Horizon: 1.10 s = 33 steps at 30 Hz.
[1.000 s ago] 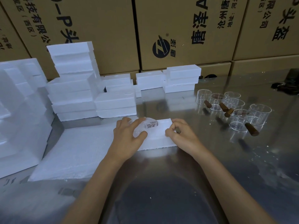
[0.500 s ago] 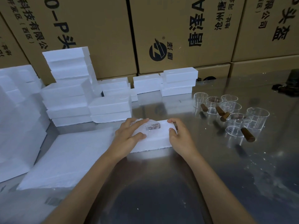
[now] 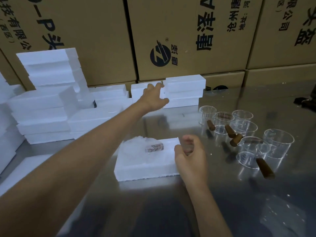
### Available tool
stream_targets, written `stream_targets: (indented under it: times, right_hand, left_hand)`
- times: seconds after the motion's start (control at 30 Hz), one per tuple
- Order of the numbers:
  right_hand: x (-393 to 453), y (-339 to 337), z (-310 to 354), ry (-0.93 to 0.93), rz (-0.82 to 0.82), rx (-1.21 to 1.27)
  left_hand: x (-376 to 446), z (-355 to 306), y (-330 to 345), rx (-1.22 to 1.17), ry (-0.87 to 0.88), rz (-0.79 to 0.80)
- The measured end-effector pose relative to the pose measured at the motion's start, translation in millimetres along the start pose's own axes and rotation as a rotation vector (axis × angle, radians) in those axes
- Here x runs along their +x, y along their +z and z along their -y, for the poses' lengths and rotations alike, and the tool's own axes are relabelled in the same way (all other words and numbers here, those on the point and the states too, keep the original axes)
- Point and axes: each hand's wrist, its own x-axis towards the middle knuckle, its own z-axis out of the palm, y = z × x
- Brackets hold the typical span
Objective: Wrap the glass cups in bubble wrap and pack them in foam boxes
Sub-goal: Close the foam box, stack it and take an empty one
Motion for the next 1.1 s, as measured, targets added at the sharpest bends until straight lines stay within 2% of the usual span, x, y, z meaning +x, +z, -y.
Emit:
stream_targets:
  times: [0.2, 0.4, 0.57, 0.73, 0.9, 1.1]
  right_hand:
    - [4.6, -7.2, -0.9, 0.070, -0.042, 0.044]
    - [5.7, -4.6, -2.3, 0.061, -0.030, -0.031]
    - [6.2, -5.1, -0.9, 0.071, -0.027, -0.043]
    - [5.3, -5.5, 1.2, 0.053, -0.003, -0.039]
    - [3.0, -9.2, 3.0, 0.069, -0.023, 0.049]
    - [1.2, -11.1, 14.4, 0.161, -0.040, 0.224]
  left_hand:
    - [91.4, -30.4, 20.6, 0.146, 0.005, 0.036]
    - [125.6, -13.8, 42.1, 0.332, 0.000, 0.048]
    - [114.4, -6.1, 48.0, 0.368, 0.040, -0.095]
    - [65.9, -2.2, 14.1, 0.251, 0.106, -0.150]
    - [-37.8, 15.2, -27.9, 0.206, 0.189, -0.218]
    - [-173.9, 45.2, -57.0, 0.027, 0.118, -0.270]
